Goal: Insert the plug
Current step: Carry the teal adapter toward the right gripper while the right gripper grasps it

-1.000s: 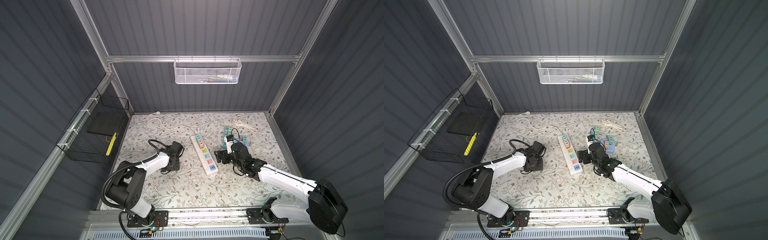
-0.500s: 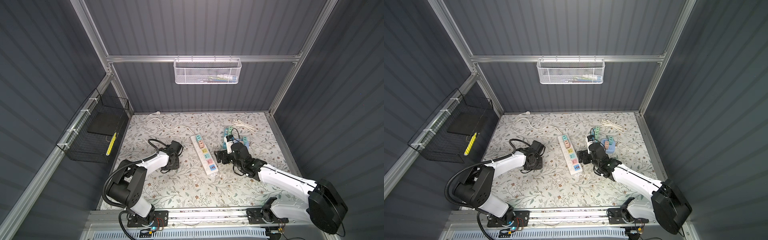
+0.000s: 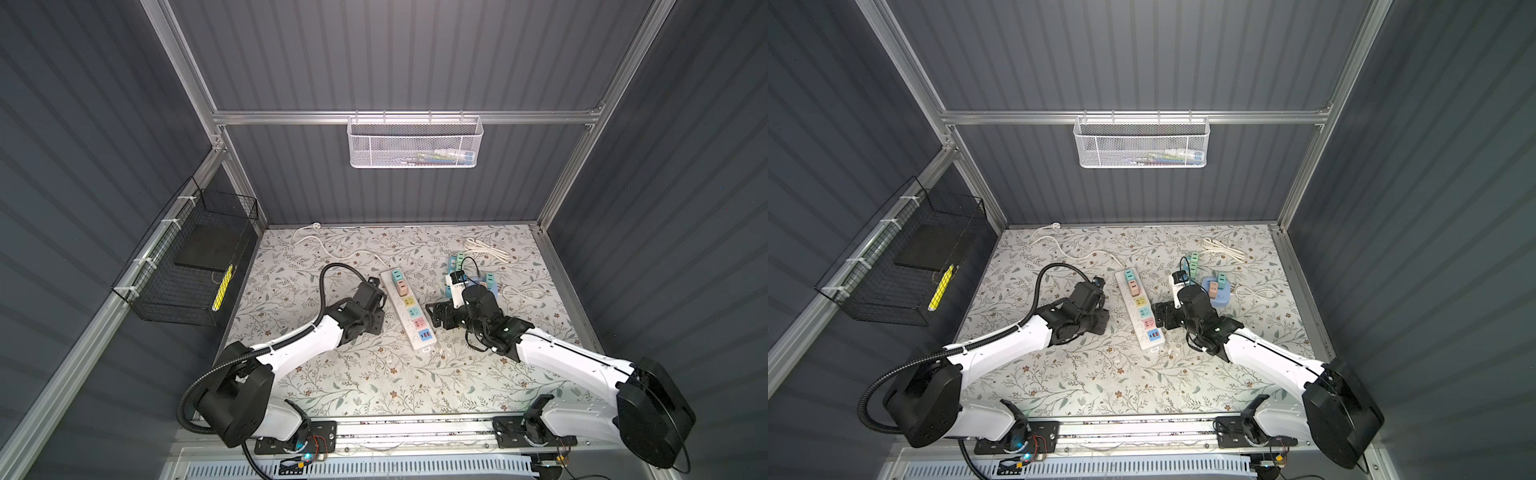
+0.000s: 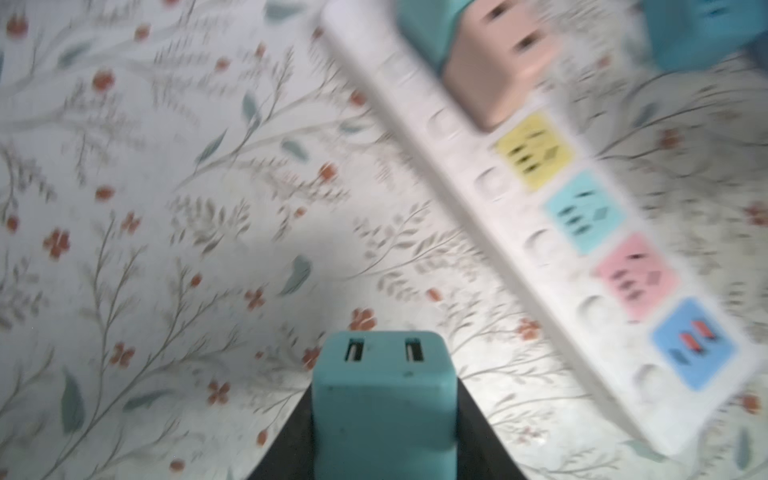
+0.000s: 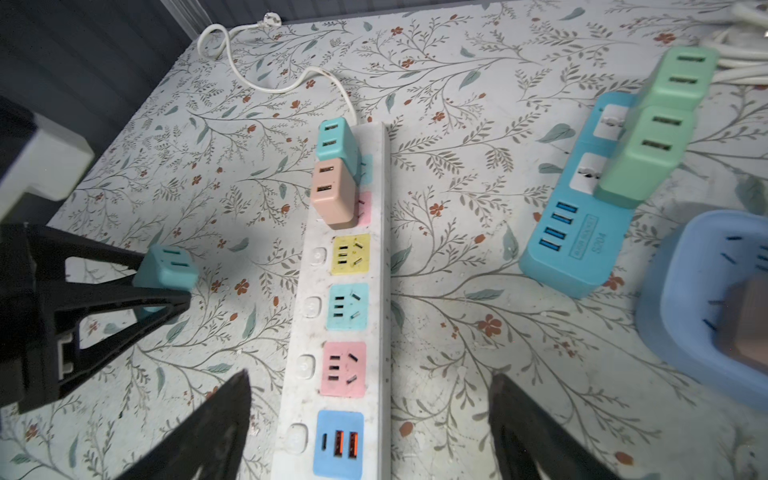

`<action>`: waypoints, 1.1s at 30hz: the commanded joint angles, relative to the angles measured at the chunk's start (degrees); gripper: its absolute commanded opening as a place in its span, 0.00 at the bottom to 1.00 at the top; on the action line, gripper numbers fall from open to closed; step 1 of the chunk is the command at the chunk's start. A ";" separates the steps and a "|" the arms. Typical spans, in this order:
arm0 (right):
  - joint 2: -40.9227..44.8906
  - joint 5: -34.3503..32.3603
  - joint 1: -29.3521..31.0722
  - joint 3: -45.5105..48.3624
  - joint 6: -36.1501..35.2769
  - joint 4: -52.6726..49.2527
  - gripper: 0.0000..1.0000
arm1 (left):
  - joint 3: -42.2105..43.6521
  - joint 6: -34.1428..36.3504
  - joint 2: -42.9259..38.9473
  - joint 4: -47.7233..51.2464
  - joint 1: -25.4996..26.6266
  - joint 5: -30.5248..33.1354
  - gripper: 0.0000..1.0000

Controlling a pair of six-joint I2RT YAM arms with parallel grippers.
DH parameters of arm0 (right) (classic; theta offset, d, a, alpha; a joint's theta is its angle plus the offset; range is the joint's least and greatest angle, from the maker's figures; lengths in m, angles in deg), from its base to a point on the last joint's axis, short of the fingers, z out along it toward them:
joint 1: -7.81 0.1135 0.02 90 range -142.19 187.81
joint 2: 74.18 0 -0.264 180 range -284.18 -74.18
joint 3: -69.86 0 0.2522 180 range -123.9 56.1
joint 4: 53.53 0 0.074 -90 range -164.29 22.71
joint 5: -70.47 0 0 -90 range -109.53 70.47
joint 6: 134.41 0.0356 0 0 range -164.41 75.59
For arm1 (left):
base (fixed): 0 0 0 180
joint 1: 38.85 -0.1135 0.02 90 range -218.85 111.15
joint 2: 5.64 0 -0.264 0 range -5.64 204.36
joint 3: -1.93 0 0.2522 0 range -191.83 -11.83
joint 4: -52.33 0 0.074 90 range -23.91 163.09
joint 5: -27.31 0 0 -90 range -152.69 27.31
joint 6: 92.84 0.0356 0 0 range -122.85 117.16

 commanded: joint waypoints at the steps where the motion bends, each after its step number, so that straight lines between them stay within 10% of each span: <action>1: 1.50 8.55 0.11 -0.11 -0.20 1.82 0.88 | 4.74 9.81 -3.28 -18.41 4.41 1.48 0.17; 5: 1.30 16.25 0.06 0.19 -0.28 3.94 0.86 | 10.06 14.20 -4.54 -32.36 7.27 2.69 0.13; 33: -4.67 33.77 -4.58 1.45 9.54 16.06 0.39 | 8.48 17.30 -2.68 -33.82 10.89 -4.72 0.10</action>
